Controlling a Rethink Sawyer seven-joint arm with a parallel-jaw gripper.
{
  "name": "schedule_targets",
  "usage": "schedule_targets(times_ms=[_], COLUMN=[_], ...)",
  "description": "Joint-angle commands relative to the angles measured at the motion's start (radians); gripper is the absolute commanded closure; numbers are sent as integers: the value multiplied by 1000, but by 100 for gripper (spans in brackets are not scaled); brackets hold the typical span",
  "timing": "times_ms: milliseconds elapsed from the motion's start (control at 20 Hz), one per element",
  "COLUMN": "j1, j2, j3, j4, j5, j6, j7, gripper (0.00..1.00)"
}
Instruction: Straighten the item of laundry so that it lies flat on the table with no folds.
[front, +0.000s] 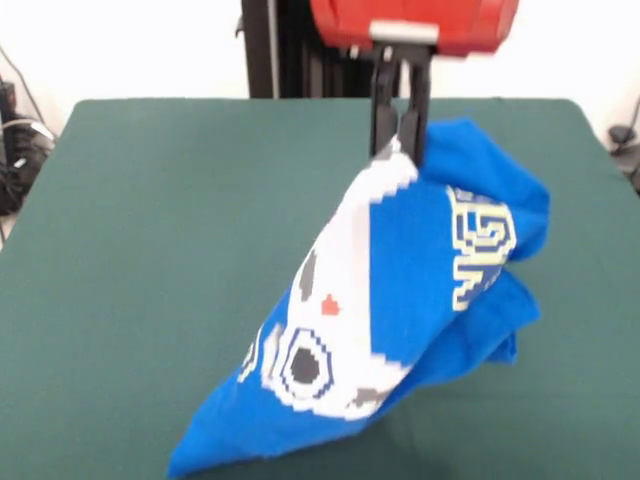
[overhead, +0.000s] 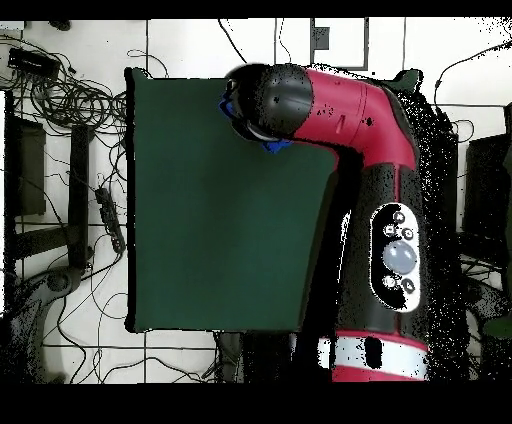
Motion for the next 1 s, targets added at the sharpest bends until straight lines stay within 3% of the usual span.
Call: schedule_targets(times_ms=[50,300,1000], j1=[76,88,118], j2=[-148,-193,-266], j3=[-2,-14,-63], j4=[263,336,400], j5=[28,33,27], j6=[119,100,83], j7=[145,139,177], gripper=[100,100,100])
